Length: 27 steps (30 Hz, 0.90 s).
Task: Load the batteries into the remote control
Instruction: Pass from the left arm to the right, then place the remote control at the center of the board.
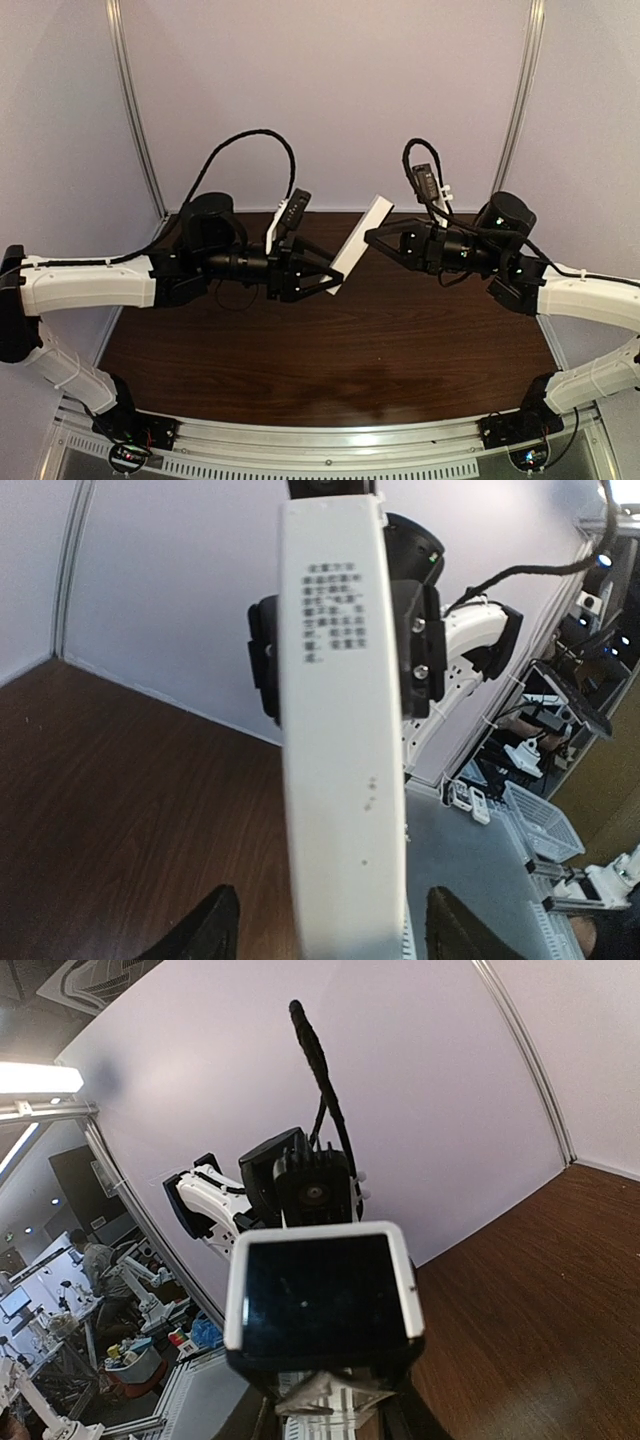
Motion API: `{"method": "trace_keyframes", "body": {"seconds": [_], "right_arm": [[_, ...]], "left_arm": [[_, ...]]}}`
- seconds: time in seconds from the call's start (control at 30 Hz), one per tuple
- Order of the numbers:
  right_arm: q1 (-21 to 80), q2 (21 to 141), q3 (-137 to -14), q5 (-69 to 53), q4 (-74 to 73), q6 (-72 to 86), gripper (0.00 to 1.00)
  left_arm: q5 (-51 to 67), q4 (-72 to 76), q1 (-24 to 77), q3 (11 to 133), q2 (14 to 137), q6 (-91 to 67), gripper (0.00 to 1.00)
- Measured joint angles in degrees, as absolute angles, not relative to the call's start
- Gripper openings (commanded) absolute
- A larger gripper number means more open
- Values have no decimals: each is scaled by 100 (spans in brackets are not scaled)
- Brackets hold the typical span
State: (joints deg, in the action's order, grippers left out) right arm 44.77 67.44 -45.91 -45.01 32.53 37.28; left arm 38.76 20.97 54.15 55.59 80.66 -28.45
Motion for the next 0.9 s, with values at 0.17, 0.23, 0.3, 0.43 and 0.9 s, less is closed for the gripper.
{"method": "trace_keyframes", "body": {"seconds": [0.17,0.23,0.3,0.43,0.9], "right_arm": [[4466,6700,-4757,-4473,2576,3557,9],[4447,6696,-4888,-4431,2088,3400,8],[4434,6696,-5074,-4318,1507,3164,6],[4431,6890,-5712,-3942,134,2650,5],[4482,8501,-6879,-2217,-3131,1608,2]], "left_arm": [[3811,1872,5127,5457,7878,-2803,97],[3767,1699,4904,5365,7640,-2751,97],[3682,1490,4705,5293,7367,-2703,98],[3411,1179,4375,5157,6864,-2644,97],[1684,272,3765,4442,6281,-2967,97]]}}
